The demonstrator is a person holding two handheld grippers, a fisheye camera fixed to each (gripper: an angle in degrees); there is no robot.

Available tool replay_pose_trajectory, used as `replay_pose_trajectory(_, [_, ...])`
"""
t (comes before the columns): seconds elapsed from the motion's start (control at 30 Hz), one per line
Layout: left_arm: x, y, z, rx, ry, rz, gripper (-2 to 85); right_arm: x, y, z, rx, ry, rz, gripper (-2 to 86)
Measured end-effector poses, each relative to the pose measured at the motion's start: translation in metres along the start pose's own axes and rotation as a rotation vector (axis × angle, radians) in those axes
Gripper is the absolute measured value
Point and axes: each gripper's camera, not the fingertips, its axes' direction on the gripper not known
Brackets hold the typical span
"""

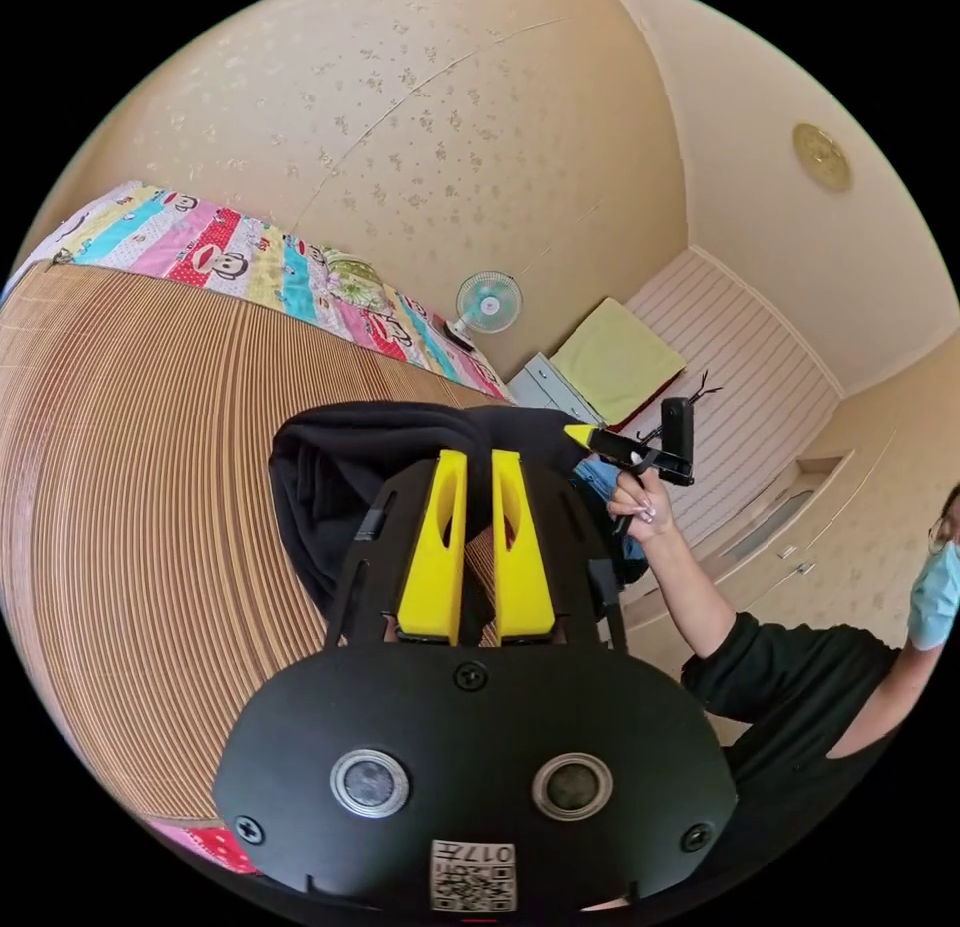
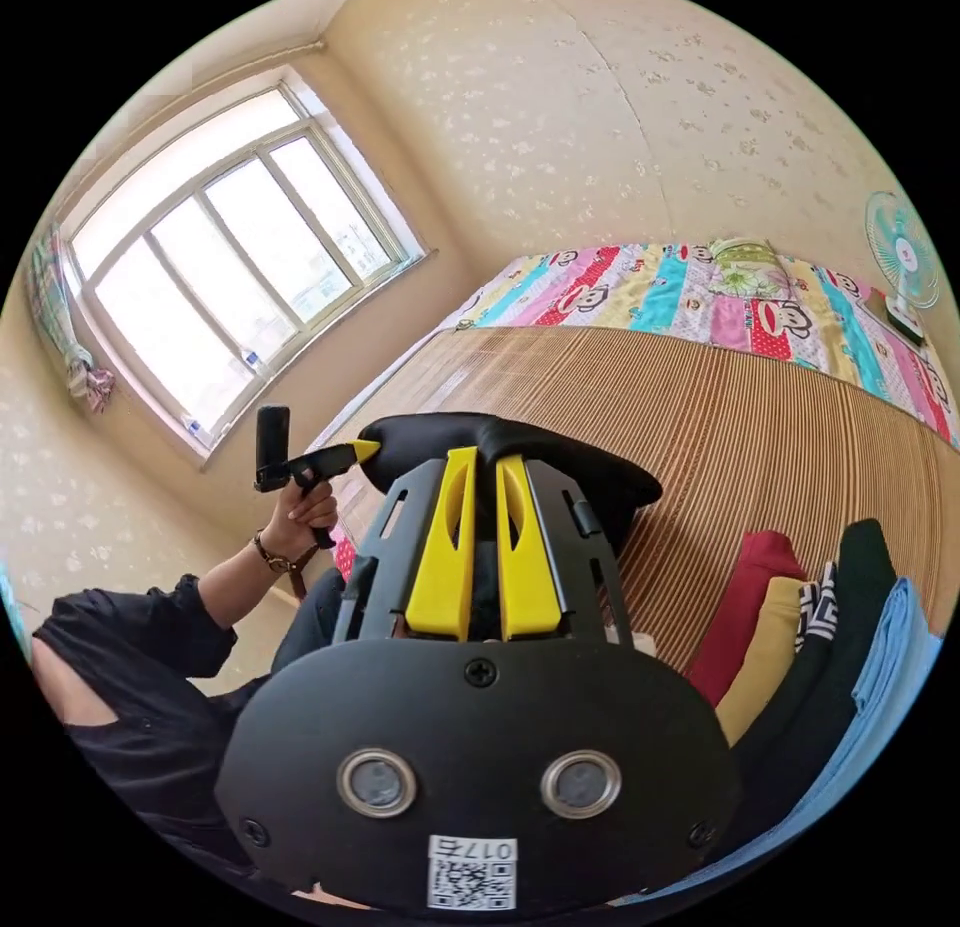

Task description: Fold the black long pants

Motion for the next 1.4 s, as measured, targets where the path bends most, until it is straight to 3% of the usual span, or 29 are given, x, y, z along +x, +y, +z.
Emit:
replay_pose_trajectory(0.2, [-0.016,0.108,0.021,-0.075,-0.065,-0.069,5.2,-0.014,0.128,0.058,-0.06,0.146,-0.013,1.6])
replay_pose_trajectory(0.47, [-0.044,0.167,0.001,-0.025,-0.129,-0.255,7.6,0.017,0.241,0.094,-0.025,0.116,0.237,6.5])
replay_pose_trajectory(0.63, [-0.06,0.13,-0.021,0.03,-0.141,-0.24,13.1,0.03,0.212,0.08,0.081,0.135,0.203,11.6])
replay_pose_trajectory(0.77, [-0.091,0.079,0.003,-0.033,-0.162,-0.289,17.6,0.074,0.155,0.121,0.047,0.058,0.258,12.7])
replay_pose_trajectory(0.87, [-0.105,0.066,0.035,-0.137,-0.303,-0.293,16.9,0.111,0.133,0.173,-0.078,0.07,0.331,12.5])
replay_pose_trajectory(0.93, [-0.118,0.07,0.043,-0.167,-0.295,-0.334,15.3,0.122,0.137,0.198,-0.115,0.038,0.374,12.1])
replay_pose_trajectory(1.03, [-0.13,0.089,0.029,-0.084,-0.227,-0.36,12.7,0.112,0.15,0.214,-0.065,0.073,0.352,11.1])
replay_pose_trajectory(1.13, [-0.137,0.1,-0.001,-0.031,-0.242,-0.374,12.0,0.107,0.16,0.229,-0.042,-0.017,0.39,10.0])
replay_pose_trajectory(1.27, [-0.144,0.118,-0.082,0.112,-0.39,-0.426,14.7,0.083,0.159,0.27,-0.002,-0.146,0.422,9.5])
replay_pose_trajectory(1.4, [-0.132,0.147,-0.185,0.443,-0.639,-0.421,13.6,0.037,0.135,0.32,-0.008,-0.136,0.418,9.3])
